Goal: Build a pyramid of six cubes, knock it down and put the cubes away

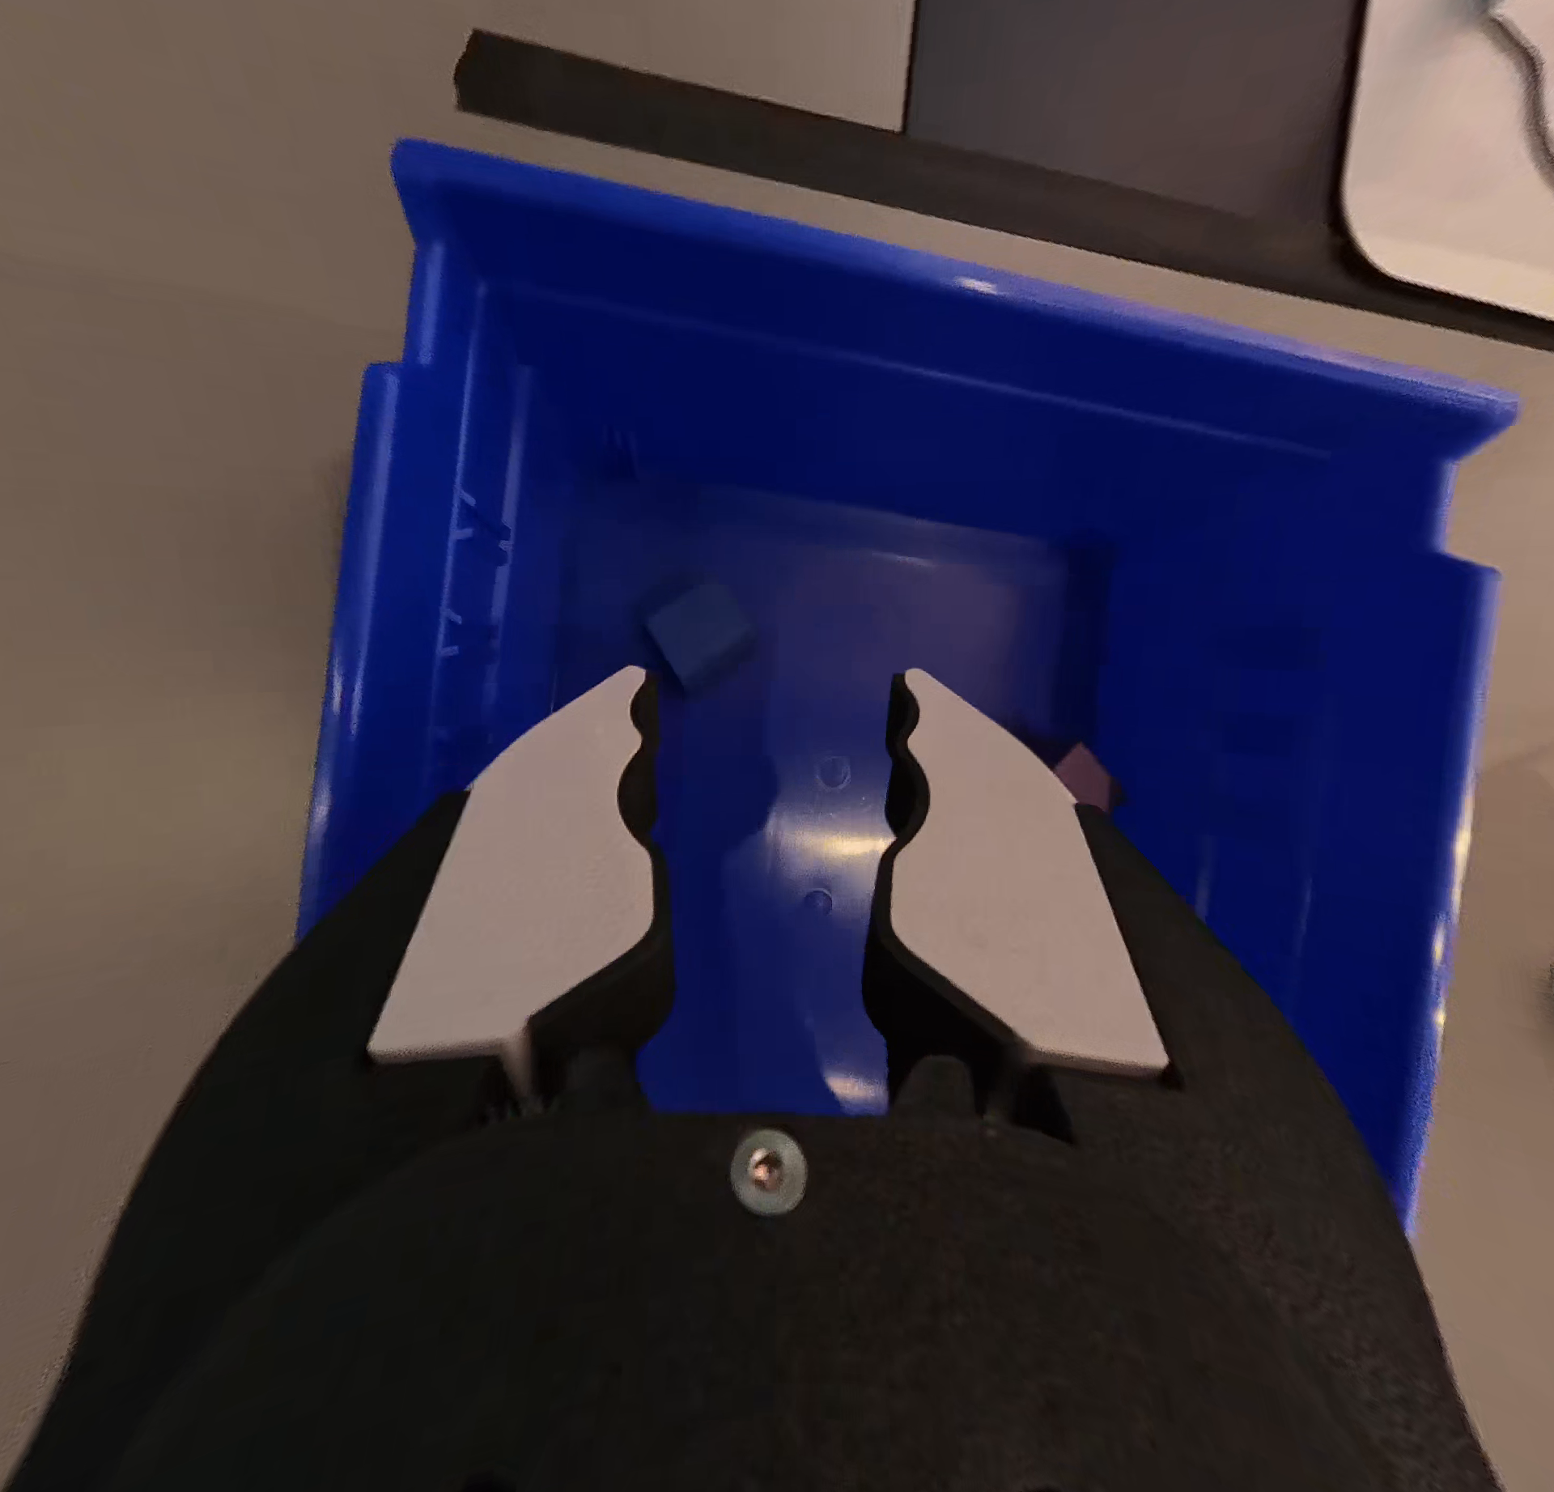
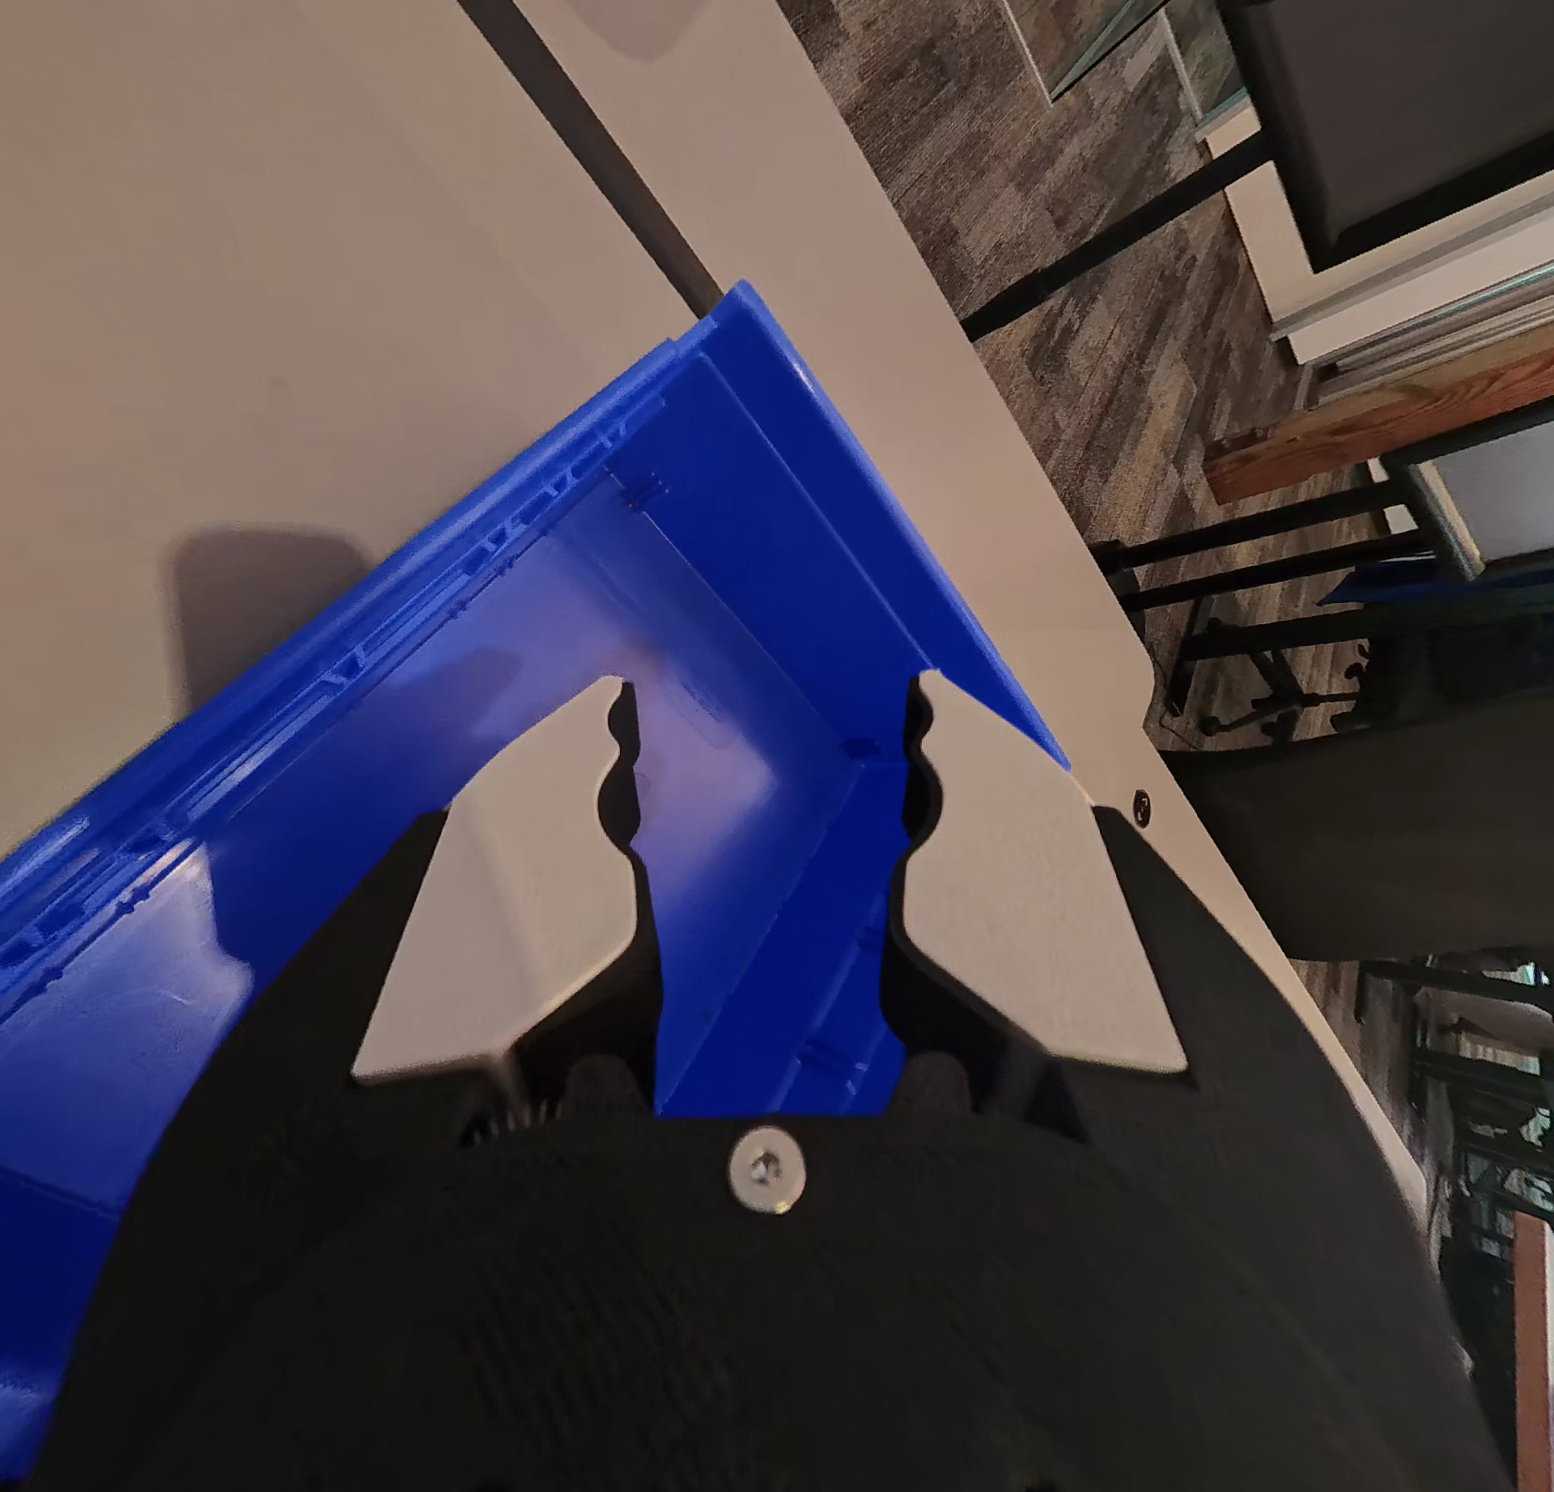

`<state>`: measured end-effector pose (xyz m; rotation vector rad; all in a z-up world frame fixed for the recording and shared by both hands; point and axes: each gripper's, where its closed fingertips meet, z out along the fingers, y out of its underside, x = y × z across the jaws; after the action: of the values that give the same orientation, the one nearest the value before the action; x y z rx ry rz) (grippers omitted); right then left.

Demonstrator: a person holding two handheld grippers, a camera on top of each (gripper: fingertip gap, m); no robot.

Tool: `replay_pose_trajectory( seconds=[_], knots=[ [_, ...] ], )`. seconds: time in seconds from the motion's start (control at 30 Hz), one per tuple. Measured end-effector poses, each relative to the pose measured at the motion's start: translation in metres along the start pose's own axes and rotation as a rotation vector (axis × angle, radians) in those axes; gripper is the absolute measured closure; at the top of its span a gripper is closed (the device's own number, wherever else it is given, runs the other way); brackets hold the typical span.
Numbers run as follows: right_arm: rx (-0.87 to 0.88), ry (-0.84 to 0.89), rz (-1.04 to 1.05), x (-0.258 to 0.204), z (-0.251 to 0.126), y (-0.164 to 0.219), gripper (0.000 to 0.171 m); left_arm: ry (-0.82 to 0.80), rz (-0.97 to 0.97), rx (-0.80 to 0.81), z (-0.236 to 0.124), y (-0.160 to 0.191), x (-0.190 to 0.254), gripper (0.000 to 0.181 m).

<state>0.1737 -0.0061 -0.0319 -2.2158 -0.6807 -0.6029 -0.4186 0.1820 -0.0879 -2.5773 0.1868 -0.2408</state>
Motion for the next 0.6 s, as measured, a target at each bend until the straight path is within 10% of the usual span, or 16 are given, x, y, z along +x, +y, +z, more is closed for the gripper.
replay_pose_trajectory(
  seconds=[0.6],
  knots=[
    [-0.035, -0.005, -0.026, -0.006, 0.008, 0.001, 0.109, -0.197, 0.025, -0.153, 0.051, 0.013, -0.024, 0.131]
  ],
)
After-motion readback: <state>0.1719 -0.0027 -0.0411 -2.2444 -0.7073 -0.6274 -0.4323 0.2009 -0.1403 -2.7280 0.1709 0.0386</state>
